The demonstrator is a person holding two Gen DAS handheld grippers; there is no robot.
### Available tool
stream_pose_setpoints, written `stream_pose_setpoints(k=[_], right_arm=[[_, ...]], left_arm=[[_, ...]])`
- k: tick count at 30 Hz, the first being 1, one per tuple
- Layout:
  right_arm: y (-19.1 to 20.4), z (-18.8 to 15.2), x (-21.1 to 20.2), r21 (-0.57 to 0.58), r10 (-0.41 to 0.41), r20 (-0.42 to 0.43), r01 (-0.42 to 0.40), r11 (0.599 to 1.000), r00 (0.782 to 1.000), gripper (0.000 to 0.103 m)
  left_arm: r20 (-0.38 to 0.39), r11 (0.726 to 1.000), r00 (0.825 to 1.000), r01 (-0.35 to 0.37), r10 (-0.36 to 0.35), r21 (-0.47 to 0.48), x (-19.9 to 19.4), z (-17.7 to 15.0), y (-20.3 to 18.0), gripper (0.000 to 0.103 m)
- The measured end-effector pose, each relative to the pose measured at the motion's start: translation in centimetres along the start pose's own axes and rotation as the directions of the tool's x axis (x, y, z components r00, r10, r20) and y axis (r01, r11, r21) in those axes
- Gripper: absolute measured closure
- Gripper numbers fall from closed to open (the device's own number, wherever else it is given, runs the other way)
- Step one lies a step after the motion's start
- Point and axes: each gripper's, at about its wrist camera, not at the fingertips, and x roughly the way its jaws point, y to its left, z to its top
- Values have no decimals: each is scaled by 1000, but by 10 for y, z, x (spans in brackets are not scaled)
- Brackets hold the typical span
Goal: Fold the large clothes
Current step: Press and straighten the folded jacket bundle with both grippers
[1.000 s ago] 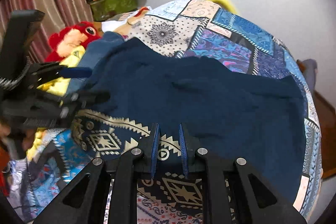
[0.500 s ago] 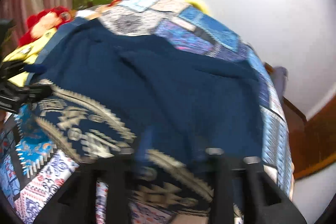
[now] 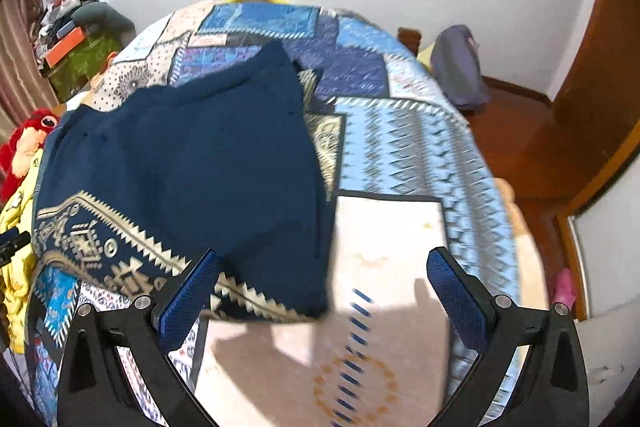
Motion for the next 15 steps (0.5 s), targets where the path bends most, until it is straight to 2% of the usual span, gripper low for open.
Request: stream_pose_setpoints(k=[3,6,10,12,15], right_arm=[[-2,-2,-25,4,5,44,-5,1000,999,0],[2,-3,-48,5,36,84,-36,999,996,0],[20,-1,-60,-16,74,105,-73,997,992,0],[32,-2,-60,-50,80,104,-76,996,991,0],[49,-5,-57,-99,73,104,-63,993,992,0]], left_arm=[[27,991,995,100,-98,-90,-20,-8,8,8],[45,956,973,229,-225,-182,-29,-11,6,8],[30,886,923,378,-385,-267,-18,-13,-10,8],[11,850,894,431,-449,-305,-7,-17,-20,8],[-18,813,861,474,-509,-340,13,-22,-36,8]])
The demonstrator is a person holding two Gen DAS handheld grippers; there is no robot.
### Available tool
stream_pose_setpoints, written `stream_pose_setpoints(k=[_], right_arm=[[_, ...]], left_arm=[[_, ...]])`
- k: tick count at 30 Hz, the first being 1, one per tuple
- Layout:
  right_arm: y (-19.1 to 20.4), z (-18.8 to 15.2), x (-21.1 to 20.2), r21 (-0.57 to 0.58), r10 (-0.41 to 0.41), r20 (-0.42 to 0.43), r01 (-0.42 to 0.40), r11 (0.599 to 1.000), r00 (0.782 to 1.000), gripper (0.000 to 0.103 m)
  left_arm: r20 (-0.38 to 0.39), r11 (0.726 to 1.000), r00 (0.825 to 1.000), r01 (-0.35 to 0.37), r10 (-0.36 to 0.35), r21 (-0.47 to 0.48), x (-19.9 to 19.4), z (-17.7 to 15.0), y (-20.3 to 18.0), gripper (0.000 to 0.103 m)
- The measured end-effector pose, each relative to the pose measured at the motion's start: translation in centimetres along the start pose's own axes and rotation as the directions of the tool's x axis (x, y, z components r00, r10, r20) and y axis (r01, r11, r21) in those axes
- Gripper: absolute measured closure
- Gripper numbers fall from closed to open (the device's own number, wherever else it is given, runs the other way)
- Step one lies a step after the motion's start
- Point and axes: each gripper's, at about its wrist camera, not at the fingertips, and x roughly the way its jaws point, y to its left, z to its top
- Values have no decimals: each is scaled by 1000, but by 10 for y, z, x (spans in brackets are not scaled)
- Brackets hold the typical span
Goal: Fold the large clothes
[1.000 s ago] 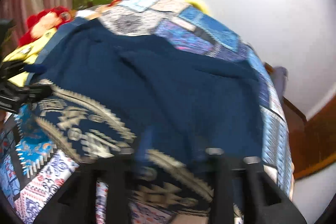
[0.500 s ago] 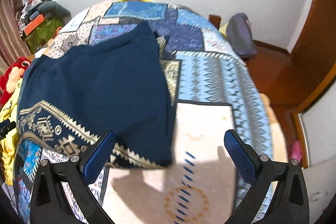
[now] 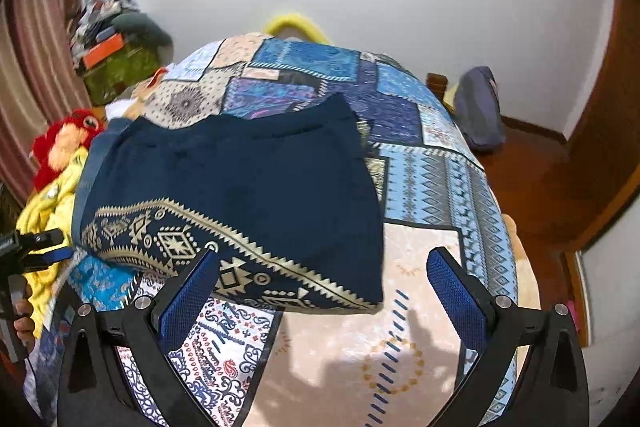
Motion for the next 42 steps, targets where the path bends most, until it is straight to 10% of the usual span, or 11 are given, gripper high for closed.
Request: stream_pose_setpoints(k=[5,12,19,27,32,36,42], right_arm=[[16,-8,18,-55,-12,-31,10,998,999,0],[22,-7,43,-48,10,-74,-14,999,997,0],[35,19,52,16,111,-60,-110,994,992,0],[99,52,54,-93,117,30,-114,989,993,0],[149,39,85,-303,35,21,-27,952,999,0],[162,13,121,-351,11,-56,-30,936,998,0],[111,22,103,-116,177,-113,-190,975,978,0]], left_arm=[[-26,994,996,80,-82,-73,33,2,3,15],[126,992,989,86,-74,-97,45,19,9,28],[258,990,960,-88,114,-110,55,44,5,86],[424,968,883,-245,200,54,28,60,-54,93],[500,900,837,-375,224,225,21,67,-107,93],[456,882,871,-352,185,314,21,63,-132,93],[451,815,877,-380,167,437,37,62,-193,93]])
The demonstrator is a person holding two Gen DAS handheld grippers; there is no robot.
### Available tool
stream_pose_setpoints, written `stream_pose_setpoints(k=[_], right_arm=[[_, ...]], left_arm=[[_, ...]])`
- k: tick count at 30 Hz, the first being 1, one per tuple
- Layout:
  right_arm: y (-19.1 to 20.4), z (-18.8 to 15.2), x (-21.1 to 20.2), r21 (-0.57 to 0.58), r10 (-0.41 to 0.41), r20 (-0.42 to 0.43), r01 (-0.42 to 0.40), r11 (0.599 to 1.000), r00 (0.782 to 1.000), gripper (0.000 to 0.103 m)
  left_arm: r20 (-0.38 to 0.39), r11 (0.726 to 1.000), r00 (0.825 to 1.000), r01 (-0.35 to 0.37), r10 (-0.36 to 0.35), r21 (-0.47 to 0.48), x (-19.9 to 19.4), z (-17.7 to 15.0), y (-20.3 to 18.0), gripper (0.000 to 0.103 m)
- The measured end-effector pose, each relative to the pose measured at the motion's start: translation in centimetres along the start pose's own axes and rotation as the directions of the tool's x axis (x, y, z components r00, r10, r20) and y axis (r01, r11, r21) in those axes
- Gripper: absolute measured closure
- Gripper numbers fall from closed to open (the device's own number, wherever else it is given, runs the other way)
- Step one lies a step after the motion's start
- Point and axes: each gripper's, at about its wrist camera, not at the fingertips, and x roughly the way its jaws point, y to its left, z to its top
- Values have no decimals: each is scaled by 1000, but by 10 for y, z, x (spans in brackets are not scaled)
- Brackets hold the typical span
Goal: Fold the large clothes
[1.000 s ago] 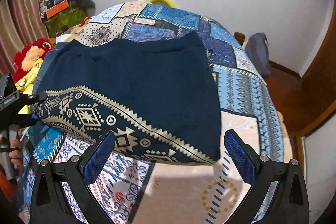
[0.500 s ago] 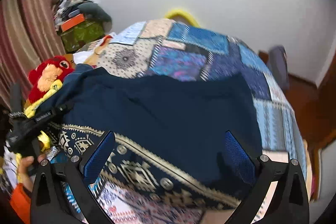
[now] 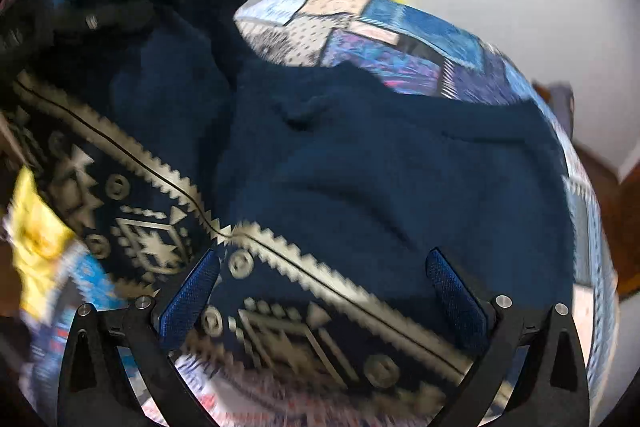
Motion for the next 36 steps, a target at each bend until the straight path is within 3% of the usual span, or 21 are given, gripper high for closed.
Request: stream_pose_setpoints(k=[3,8,11,14,16,20,21,24,27,29,31,36], right_arm=[[-31,-9,-37,65,-4,57,0,998,998,0],[-85,-39,-92,104,-216,119,204,973,969,0],[-123,-66,-115,146,-298,101,283,948,949,0],[-152,-87,-129,201,-327,78,306,930,942,0],[-172,-101,-137,248,-346,58,323,914,936,0],[-205,-124,-152,335,-357,34,326,884,933,0],[-209,-127,-156,347,-353,39,318,882,935,0],[-217,-135,-168,383,-337,56,292,876,940,0],[-221,-133,-175,402,-328,71,274,874,942,0],[-223,-130,-176,408,-320,79,262,875,944,0],[-220,-126,-178,406,-316,85,257,877,945,0],[-205,-115,-189,373,-303,125,239,896,945,0]], left_arm=[[-5,998,999,37,-37,43,3,14,-36,93],[-17,971,997,77,-75,226,15,21,-121,93],[-93,947,987,153,-132,282,28,9,-165,93],[-215,931,962,227,-169,284,47,-8,-193,93],[-311,921,933,273,-182,277,62,-23,-207,93],[-437,902,882,321,-175,287,84,-52,-222,93],[-445,895,880,326,-169,304,84,-59,-222,93],[-427,873,895,309,-133,376,75,-66,-229,92],[-396,833,913,296,-102,467,54,-76,-240,72],[-410,808,904,328,-118,490,43,-79,-245,34],[-420,788,896,363,-147,498,27,-83,-245,29],[-306,773,944,287,-127,566,-15,-77,-231,28]])
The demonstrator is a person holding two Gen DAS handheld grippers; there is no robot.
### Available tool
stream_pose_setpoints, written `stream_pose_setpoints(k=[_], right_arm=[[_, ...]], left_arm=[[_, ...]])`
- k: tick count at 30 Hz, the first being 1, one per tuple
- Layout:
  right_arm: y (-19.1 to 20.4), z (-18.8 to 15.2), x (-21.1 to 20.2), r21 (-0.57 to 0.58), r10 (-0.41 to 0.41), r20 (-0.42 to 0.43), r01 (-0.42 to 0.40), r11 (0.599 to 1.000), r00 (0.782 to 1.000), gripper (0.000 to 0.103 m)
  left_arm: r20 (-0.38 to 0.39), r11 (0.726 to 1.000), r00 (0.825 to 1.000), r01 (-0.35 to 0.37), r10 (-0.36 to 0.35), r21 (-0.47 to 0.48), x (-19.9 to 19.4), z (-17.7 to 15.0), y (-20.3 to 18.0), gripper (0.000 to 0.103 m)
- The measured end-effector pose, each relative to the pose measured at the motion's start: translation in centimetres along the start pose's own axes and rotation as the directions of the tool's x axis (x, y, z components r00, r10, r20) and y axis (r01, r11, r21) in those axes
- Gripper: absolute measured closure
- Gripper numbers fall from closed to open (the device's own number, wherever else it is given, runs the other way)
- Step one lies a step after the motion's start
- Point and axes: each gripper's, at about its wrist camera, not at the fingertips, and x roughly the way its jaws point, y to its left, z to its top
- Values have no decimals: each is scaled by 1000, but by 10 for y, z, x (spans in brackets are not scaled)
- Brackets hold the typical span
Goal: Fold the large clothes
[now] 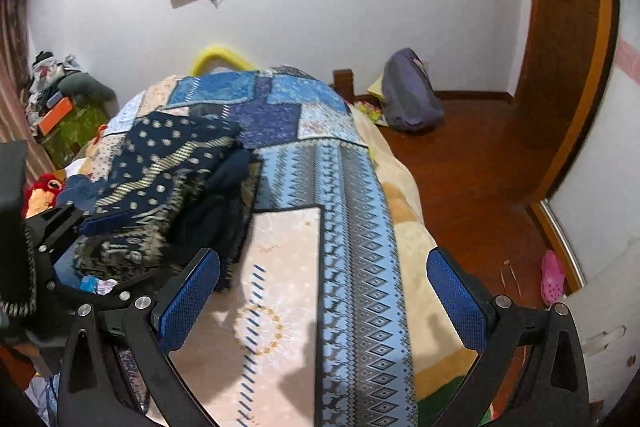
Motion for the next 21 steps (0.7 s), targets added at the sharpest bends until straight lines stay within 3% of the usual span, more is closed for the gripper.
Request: stream_pose_setpoints(k=[4,7,14,17,21], right_arm=[[16,9,-6,-31,33,29,-32,999,999,0],[37,20,-4,-61,88,43,-86,994,995,0],[92,31,43,-121,198,-37,-201,972,979,0],[105,23,75,-143,175,-111,-190,971,978,0],[105,1,118,-172,93,-223,-133,976,970,0]], left_arm=[[75,996,995,-60,64,-66,-36,-8,27,16],[104,985,987,-111,125,-130,-51,-11,60,12],[23,957,982,-177,187,-228,-22,-33,117,10],[-53,960,988,-150,142,-237,6,-52,119,10],[-38,964,989,-145,140,-221,11,-70,112,9]])
